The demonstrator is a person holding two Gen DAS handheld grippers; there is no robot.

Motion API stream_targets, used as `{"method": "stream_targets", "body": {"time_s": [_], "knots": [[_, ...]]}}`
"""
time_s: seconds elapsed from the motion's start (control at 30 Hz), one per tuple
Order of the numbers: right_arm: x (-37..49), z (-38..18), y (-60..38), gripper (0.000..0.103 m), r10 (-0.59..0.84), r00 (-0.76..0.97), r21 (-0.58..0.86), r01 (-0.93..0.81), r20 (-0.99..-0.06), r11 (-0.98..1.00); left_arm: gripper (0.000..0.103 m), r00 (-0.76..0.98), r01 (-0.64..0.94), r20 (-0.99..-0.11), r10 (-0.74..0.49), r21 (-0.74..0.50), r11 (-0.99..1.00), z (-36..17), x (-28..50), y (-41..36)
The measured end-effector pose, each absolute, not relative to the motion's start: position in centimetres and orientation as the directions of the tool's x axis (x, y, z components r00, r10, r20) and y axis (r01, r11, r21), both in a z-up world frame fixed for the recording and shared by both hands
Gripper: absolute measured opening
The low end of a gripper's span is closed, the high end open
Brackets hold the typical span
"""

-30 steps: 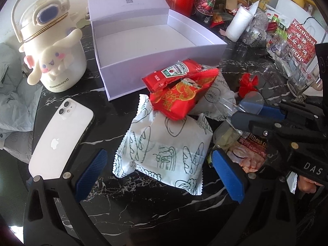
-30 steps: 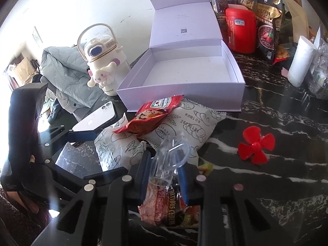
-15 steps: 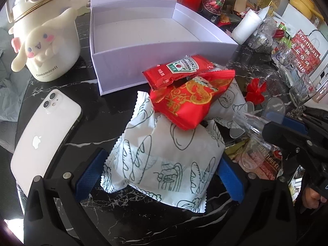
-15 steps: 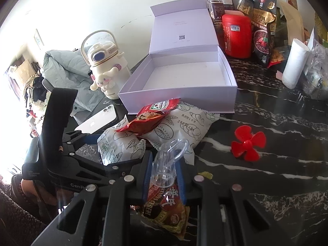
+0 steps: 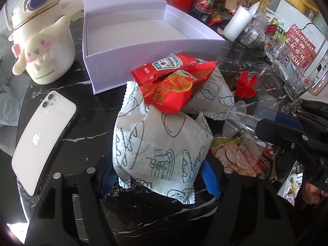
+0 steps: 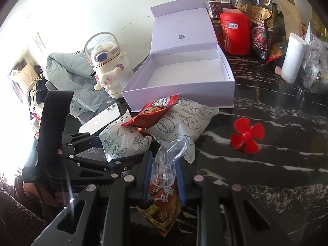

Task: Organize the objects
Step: 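Grasp the white bread bag with left tool while right tool grasps the clear plastic piece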

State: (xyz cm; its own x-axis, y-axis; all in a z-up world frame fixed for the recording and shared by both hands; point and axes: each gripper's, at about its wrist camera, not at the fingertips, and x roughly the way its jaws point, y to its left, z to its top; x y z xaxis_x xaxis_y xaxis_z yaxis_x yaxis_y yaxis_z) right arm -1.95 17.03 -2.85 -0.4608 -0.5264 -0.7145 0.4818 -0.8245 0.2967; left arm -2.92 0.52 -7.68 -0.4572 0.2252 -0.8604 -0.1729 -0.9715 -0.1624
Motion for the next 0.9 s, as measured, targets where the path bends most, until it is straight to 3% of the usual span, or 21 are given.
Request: {"method": "stream_targets", "body": {"time_s": [0.7,0.9], "knots": [[-0.2,-1.6,18.8,0.02,-0.546,-0.506,0.293,0.496,-0.668,-0.818,0.069,-0.532,-0.148,-0.821,0.206,-0.15,-0.978,-4.4,-0.9,0.2],[-0.8,-3.2,19.2,0.021,-0.585,-0.426,0.371,0.486,-0.691,-0.791,0.069,-0.527,-0.15,-0.825,0.202,-0.144,-0.978,-4.6,-0.8,0.6]]}}
